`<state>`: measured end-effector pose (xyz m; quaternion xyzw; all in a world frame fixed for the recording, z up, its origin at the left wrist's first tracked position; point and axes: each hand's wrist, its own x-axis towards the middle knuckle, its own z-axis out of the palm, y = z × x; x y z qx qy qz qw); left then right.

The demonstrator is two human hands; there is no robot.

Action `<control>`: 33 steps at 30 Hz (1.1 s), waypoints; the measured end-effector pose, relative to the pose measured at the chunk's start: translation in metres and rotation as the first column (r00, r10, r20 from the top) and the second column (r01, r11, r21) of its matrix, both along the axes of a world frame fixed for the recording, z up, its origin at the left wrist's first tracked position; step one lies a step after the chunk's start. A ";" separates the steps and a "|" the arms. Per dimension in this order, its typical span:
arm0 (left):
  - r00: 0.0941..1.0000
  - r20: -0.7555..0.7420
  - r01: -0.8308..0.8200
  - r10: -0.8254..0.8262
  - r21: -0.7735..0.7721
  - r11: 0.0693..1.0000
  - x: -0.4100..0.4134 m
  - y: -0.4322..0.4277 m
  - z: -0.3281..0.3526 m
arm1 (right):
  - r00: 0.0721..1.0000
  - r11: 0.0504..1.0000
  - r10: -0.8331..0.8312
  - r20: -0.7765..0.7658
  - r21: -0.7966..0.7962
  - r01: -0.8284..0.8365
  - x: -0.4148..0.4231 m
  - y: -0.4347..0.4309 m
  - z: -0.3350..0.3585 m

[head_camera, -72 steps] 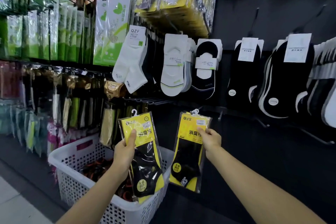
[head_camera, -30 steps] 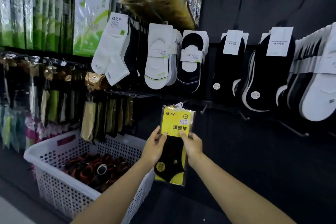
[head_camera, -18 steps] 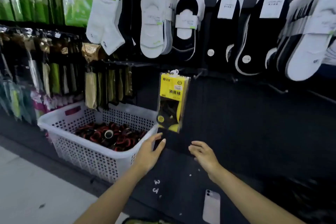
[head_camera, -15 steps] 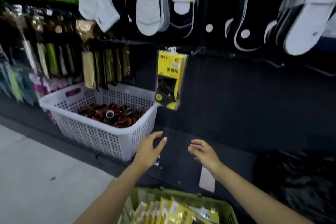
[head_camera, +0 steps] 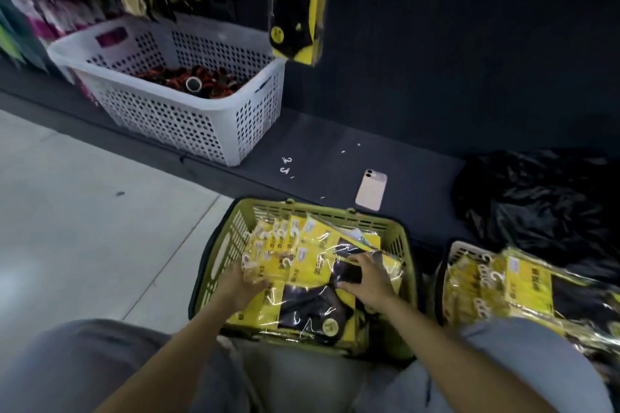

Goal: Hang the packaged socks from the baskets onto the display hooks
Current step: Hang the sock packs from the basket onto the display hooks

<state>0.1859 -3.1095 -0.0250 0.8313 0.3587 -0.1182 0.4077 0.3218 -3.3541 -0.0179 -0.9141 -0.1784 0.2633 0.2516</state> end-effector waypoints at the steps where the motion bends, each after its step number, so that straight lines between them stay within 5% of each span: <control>1: 0.999 -0.029 -0.021 0.020 -0.054 0.998 -0.004 0.003 -0.001 | 0.999 1.000 -0.004 0.039 -0.019 0.005 0.003 -0.001 0.000; 6: 0.997 -0.051 0.042 -0.054 -0.210 0.977 -0.017 -0.004 -0.005 | 0.994 0.983 0.109 -0.022 -0.144 -0.111 0.017 0.001 -0.008; 12: 0.967 0.130 -0.189 0.219 -0.214 0.958 -0.014 0.015 0.003 | 0.964 0.962 -0.040 0.261 0.272 -0.034 0.043 0.020 0.040; 15: 0.910 0.232 -0.251 0.344 -0.354 0.901 -0.010 0.020 0.019 | 0.995 0.890 0.028 0.093 0.452 -0.067 0.051 0.027 0.062; 17: 0.907 0.270 -0.178 0.324 -0.451 0.875 -0.005 0.021 0.030 | 0.984 0.913 0.129 -0.122 0.401 -0.070 0.040 0.032 0.060; 21: 0.891 0.265 -0.078 0.368 -0.711 0.699 0.007 0.020 0.041 | 0.932 0.950 0.130 -0.339 0.312 -0.019 0.016 0.036 0.037; 25: 0.827 0.174 -0.070 0.534 -0.911 0.407 0.011 0.016 0.040 | 0.905 0.906 -0.072 -0.419 0.353 0.235 0.004 0.044 0.025; 26: 0.840 0.172 -0.066 0.515 -0.910 0.410 0.013 0.010 0.037 | 0.887 0.890 -0.105 -0.449 0.355 0.285 0.000 0.047 0.022; 29: 0.898 0.202 -0.110 0.391 -0.758 0.643 0.017 -0.011 0.023 | 0.879 0.894 -0.048 -0.474 0.373 0.250 -0.007 0.055 0.017; 33: 0.798 0.222 -0.323 0.561 -0.629 0.708 0.017 -0.010 0.015 | 0.918 0.866 -0.198 -0.342 0.378 0.328 0.023 0.043 0.015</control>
